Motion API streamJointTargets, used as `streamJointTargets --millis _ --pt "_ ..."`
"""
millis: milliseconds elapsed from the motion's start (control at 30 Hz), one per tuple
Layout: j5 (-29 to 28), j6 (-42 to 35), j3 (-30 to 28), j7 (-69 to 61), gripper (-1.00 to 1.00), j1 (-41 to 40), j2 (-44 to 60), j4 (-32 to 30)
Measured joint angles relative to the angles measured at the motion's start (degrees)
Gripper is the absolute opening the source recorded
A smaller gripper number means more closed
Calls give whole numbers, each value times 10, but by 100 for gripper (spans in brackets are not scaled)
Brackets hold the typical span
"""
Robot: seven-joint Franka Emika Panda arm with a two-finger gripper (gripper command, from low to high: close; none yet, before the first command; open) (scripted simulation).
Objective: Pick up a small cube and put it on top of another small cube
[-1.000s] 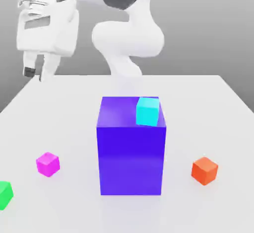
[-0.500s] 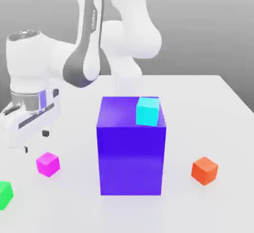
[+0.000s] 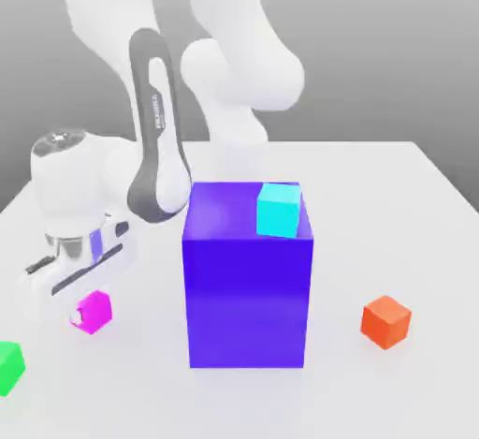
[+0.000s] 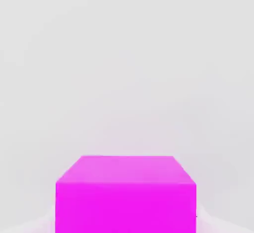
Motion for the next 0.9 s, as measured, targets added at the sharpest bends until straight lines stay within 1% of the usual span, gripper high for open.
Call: streamJointTargets --millis 233,333,700,767,833,867,900 --pt "4 -105 7 -4 -100 -7 -128 -23" --pt "8 -147 12 -46 -100 -8 -126 21" --pt "-9 -286 34 -213 -100 -29 -41 244" --pt "-14 -269 33 -220 -100 -29 -9 259" --pt "-21 -235 31 -219 -100 -27 31 265" --pt "-22 -223 29 -219 100 -26 44 266" --pt "-22 -223 29 -219 100 -26 44 266"
